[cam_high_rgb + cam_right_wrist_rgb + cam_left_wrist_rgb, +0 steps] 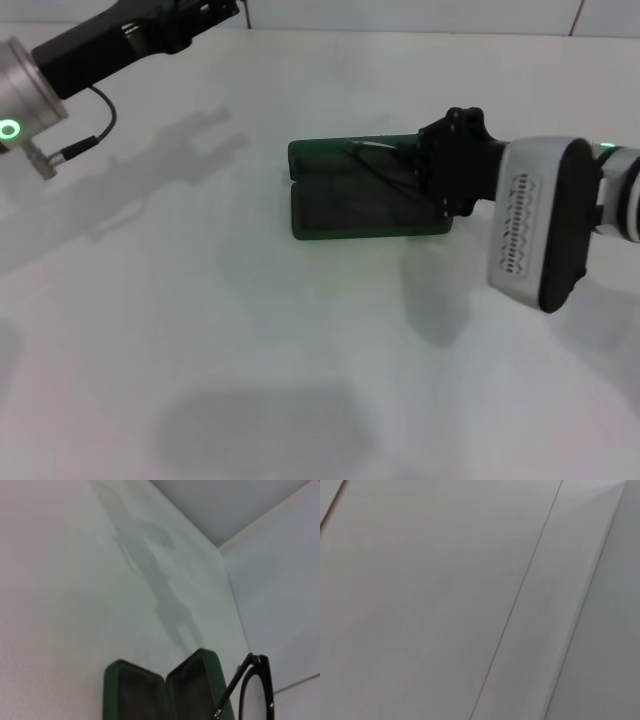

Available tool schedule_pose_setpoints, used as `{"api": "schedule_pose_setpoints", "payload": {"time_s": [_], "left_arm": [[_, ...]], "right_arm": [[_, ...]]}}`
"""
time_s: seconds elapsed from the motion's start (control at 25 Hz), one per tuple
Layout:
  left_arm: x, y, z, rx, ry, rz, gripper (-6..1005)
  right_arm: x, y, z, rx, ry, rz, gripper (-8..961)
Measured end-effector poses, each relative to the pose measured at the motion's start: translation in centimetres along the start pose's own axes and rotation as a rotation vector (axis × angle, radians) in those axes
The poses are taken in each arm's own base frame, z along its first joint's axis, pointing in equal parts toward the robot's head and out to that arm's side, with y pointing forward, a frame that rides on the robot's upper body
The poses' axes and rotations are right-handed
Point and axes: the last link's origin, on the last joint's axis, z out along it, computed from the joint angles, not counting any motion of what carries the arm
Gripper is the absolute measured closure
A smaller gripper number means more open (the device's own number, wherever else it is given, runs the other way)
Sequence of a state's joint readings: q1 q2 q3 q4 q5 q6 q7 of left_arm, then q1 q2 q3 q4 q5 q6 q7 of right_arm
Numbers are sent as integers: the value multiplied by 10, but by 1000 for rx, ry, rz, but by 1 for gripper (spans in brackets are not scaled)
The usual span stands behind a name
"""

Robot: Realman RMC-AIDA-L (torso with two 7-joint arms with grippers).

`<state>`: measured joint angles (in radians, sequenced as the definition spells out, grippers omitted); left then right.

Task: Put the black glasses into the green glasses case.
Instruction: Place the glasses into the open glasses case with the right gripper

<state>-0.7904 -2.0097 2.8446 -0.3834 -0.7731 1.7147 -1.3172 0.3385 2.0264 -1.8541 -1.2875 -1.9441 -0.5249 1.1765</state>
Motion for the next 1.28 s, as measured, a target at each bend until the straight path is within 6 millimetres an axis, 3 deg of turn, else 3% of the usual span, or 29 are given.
{"api": "schedule_pose_setpoints", "payload": {"time_s": [0.76, 1.28], "left_arm": [[-2, 0, 15, -3, -32, 19, 362], [-8, 1, 13, -3, -48, 8, 362]], "right_arm": [[-8, 21, 25, 52, 55, -136, 846], [-9, 37, 26, 50, 67, -158, 824]]}}
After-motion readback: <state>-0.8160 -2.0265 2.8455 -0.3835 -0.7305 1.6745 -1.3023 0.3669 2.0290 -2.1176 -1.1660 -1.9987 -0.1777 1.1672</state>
